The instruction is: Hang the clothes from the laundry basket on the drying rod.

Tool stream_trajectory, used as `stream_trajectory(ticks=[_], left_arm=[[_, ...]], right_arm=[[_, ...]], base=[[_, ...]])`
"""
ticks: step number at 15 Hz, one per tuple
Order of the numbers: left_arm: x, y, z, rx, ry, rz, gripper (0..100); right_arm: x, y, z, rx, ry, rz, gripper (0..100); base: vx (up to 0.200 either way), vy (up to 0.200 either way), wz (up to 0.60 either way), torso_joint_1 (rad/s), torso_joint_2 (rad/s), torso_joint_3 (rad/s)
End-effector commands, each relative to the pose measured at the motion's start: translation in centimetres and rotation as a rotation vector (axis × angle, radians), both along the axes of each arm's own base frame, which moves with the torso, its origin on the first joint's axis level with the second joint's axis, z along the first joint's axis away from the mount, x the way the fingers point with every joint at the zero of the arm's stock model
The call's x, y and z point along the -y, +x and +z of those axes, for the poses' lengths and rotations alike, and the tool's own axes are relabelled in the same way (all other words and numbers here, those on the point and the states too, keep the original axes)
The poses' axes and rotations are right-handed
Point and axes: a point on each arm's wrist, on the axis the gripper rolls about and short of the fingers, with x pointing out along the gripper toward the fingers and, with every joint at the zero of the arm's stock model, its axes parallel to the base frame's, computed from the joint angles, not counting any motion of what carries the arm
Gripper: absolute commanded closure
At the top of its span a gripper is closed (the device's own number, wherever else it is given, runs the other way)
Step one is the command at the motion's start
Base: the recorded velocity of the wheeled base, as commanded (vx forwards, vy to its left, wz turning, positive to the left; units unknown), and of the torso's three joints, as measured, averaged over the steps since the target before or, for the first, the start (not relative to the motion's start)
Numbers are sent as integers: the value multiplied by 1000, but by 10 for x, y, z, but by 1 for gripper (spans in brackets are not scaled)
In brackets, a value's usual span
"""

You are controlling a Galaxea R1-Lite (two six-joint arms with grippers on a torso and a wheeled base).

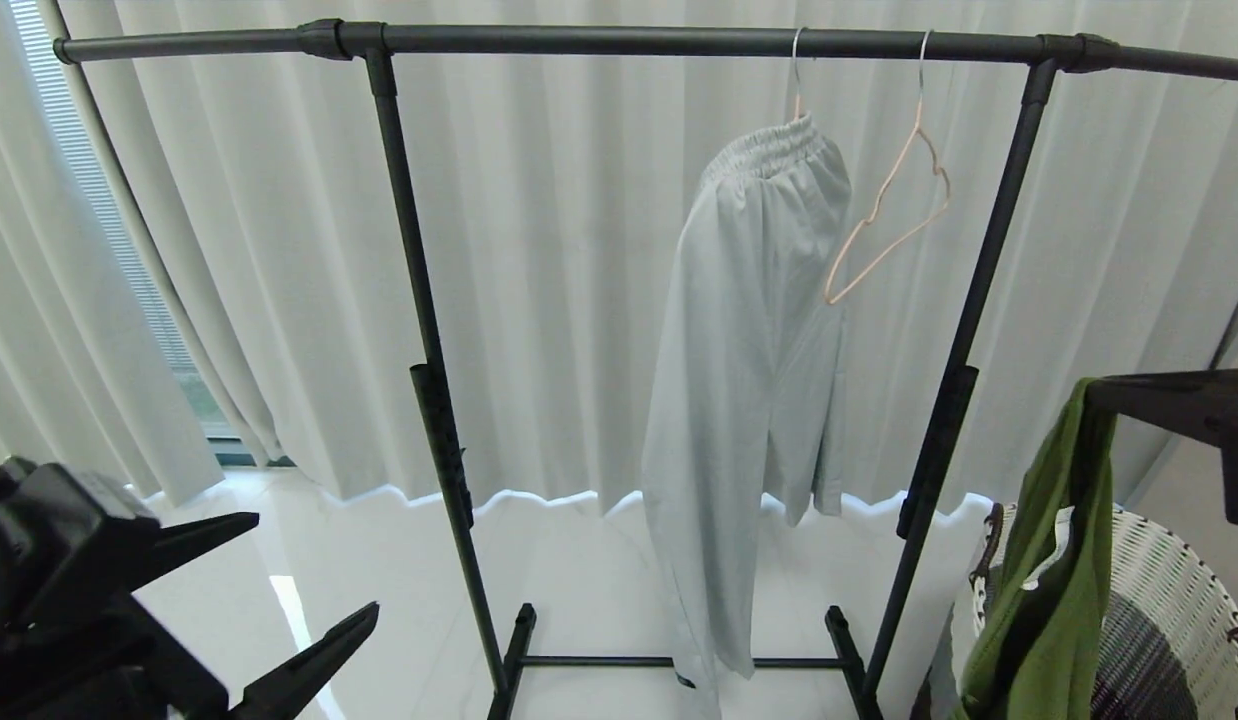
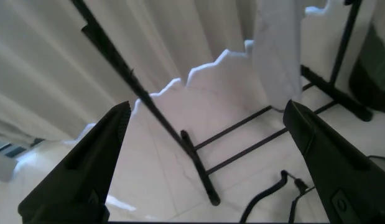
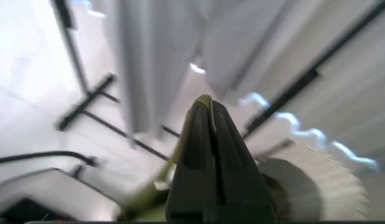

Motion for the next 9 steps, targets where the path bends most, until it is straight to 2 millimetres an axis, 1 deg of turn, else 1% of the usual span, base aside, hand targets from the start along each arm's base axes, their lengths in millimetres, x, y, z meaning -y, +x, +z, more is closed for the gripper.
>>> stream_trajectory(ticks=[1, 2, 3, 4, 5, 7, 9], left_arm=[[40, 29, 15, -76, -57, -113, 0], [58, 36, 17, -121, -99, -150, 0], [66, 38, 18, -143, -118, -163, 0], [95, 43, 13, -222, -160, -216, 0], [114, 43, 7, -269, -184, -253, 0], [150, 45, -7, -340, -199, -309, 0], [179, 52, -20, -379, -205, -329, 0]], right_arm=[[-14, -4, 12, 4, 59, 69, 100], [-18, -7, 15, 4, 75, 98, 100], [-20, -8, 15, 4, 78, 109, 100], [-25, -11, 16, 10, 85, 146, 100], [-31, -10, 16, 12, 95, 165, 100], [-45, -9, 16, 16, 135, 205, 100], [-59, -10, 15, 15, 161, 249, 100]], base=[[0, 0, 0, 0, 0, 0], [0, 0, 0, 0, 0, 0], [0, 0, 0, 0, 0, 0], [0, 0, 0, 0, 0, 0], [0, 0, 0, 0, 0, 0], [0, 0, 0, 0, 0, 0], [0, 0, 0, 0, 0, 0]])
